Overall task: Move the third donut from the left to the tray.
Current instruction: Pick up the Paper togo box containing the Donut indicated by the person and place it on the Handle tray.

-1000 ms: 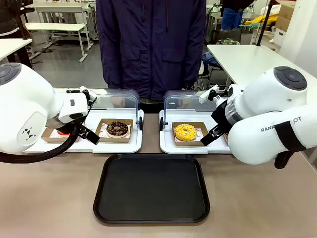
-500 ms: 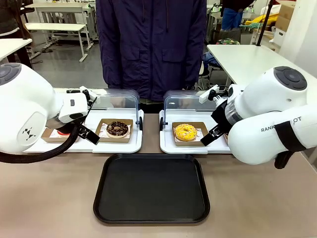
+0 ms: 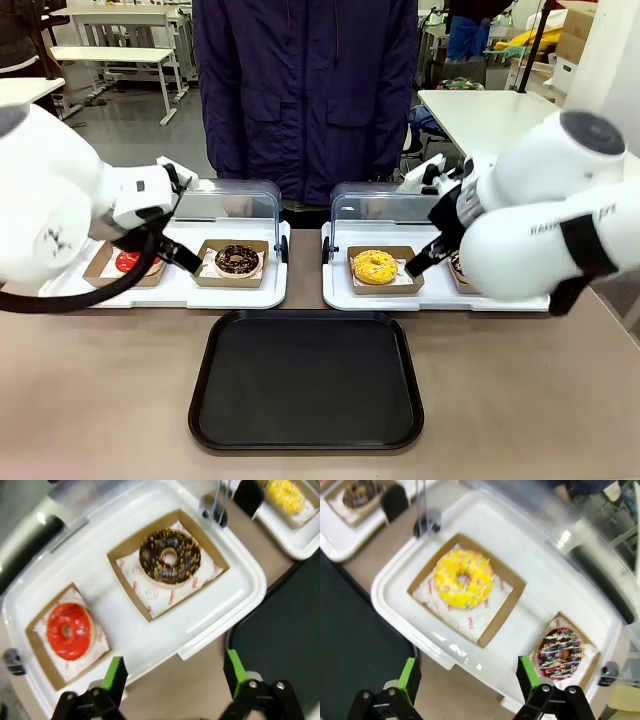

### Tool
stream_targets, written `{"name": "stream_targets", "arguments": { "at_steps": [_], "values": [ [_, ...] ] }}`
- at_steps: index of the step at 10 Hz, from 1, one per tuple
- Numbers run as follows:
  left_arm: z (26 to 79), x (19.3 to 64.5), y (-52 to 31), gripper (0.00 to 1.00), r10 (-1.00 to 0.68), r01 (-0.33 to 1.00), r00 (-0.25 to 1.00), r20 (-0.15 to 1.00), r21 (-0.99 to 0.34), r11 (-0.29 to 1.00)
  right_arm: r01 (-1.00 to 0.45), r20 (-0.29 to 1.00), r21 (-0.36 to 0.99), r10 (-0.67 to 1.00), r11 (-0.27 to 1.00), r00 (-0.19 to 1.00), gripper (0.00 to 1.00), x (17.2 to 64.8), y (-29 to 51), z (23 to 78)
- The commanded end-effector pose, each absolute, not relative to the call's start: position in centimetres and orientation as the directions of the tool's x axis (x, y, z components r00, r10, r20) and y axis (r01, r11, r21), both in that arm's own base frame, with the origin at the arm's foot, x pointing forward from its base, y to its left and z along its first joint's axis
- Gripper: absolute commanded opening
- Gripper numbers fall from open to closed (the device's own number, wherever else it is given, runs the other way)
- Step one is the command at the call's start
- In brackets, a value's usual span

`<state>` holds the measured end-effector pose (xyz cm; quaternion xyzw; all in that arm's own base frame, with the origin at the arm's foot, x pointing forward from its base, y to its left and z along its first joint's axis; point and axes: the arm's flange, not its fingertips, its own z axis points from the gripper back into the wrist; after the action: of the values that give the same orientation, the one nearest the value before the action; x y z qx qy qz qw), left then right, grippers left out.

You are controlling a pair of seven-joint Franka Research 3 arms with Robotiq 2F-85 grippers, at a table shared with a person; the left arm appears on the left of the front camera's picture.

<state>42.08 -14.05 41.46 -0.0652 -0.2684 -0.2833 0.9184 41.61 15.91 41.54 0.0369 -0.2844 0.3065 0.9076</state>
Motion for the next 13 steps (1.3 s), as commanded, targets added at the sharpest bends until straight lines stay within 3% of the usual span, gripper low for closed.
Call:
{"name": "stream_targets", "arguments": {
  "at_steps": [1,5,8,13],
  "values": [
    [46.4,45.0,-8.6,1.00,-0.477,0.604,0.711,0.517,-0.101,0.791,-0.609,0.585,-0.009,0.498,0.793,0.640,1.00,42.8,10.4,47.2],
    [48.9,47.7,3.4,1.00,-0.505,0.738,0.634,0.585,-0.262,0.622,-0.683,0.699,0.150,0.412,0.715,0.584,1.00,43.7,-4.2,50.7],
    [47.0,47.1,13.3,1.00,-0.433,0.816,0.534,0.726,-0.308,0.490,-0.807,0.841,0.153,0.353,0.571,0.409,1.00,42.1,-14.5,49.0],
    [44.9,45.1,21.8,1.00,-0.290,0.870,0.411,0.865,-0.276,0.409,-0.874,0.951,0.082,0.224,0.479,0.212,1.00,38.3,-21.3,47.5]
  ]
}}
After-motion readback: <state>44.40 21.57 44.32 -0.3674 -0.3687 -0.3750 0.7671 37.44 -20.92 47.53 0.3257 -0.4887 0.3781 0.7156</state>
